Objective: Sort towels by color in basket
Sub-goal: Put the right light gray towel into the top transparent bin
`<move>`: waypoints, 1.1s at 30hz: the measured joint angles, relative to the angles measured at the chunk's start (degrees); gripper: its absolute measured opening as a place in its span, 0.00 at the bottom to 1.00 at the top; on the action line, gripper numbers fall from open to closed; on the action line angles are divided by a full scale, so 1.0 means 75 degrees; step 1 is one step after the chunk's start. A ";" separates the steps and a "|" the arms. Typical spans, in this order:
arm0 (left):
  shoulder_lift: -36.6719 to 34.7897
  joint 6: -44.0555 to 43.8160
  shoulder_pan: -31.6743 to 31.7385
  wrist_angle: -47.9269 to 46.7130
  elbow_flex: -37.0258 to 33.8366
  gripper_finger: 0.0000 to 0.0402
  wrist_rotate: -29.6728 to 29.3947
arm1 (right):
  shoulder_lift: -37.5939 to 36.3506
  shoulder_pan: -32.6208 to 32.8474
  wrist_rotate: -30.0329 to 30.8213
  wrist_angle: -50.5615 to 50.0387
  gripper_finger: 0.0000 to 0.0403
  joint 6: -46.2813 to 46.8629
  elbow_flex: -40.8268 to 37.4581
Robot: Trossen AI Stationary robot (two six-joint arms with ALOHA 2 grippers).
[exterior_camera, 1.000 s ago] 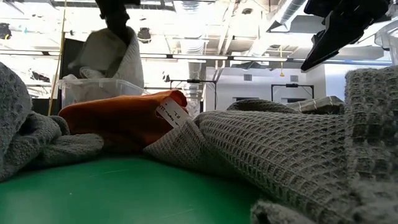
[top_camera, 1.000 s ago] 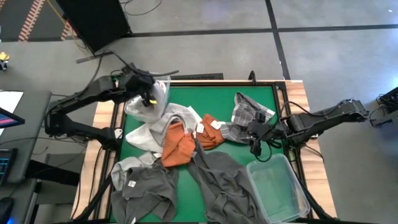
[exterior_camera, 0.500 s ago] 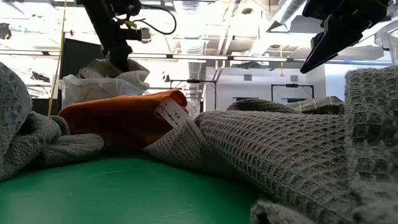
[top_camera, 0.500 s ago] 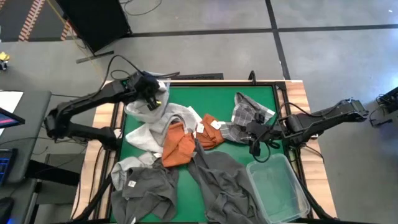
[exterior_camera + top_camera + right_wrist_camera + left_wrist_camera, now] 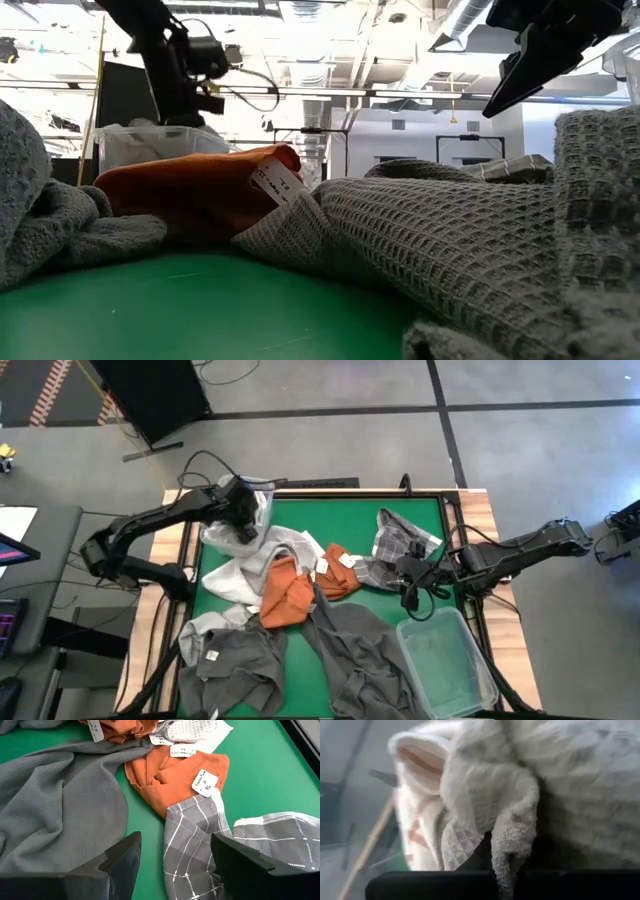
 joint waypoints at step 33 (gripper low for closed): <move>0.1104 0.0604 -0.0014 -0.1124 0.0927 0.33 0.0285 | 0.0000 0.0003 0.0000 0.0050 0.67 0.0003 0.0000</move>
